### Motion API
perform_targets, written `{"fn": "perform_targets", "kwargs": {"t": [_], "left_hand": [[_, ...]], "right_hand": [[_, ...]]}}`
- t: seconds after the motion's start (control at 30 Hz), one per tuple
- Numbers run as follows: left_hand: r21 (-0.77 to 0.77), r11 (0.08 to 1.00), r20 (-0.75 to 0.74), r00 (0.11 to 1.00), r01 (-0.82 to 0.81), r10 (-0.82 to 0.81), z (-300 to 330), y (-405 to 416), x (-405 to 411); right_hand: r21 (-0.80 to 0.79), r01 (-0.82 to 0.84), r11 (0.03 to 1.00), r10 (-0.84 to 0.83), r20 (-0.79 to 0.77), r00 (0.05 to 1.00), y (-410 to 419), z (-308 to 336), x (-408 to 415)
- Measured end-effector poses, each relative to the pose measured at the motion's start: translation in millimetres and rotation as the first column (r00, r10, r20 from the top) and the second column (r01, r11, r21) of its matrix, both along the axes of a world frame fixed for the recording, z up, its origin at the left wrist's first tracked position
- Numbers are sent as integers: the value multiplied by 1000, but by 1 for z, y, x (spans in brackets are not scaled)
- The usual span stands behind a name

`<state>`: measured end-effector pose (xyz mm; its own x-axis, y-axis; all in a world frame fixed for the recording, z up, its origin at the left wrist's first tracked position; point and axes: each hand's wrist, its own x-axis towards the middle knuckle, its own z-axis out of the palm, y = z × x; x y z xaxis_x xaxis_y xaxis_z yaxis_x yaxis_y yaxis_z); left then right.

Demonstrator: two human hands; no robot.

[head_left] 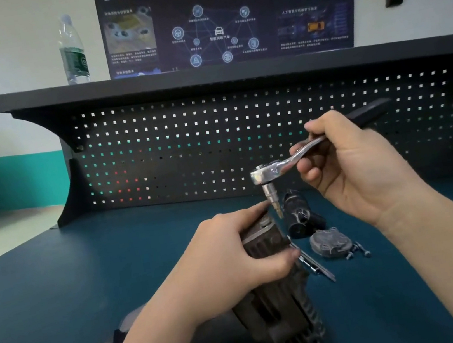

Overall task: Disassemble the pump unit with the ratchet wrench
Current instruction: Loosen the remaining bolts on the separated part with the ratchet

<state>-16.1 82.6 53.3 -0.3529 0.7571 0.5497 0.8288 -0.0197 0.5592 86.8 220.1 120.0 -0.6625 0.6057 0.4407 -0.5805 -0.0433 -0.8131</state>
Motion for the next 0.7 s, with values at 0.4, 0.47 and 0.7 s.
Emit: {"fn": "perform_targets", "kwargs": {"t": [0.4,0.47,0.7], "left_hand": [[455,767,680,379,453,-628,-1,-26,-13],[477,776,677,390,413,-624,-8,-24,-17],[347,902,686,586,258,-432,-12,-18,-17]], "right_hand": [[-26,-75,997,75,29,997,-28,1,3],[-27,-79,996,80,26,996,-32,3,5],[62,-1,998,2,-23,1000,-45,2,11]]}}
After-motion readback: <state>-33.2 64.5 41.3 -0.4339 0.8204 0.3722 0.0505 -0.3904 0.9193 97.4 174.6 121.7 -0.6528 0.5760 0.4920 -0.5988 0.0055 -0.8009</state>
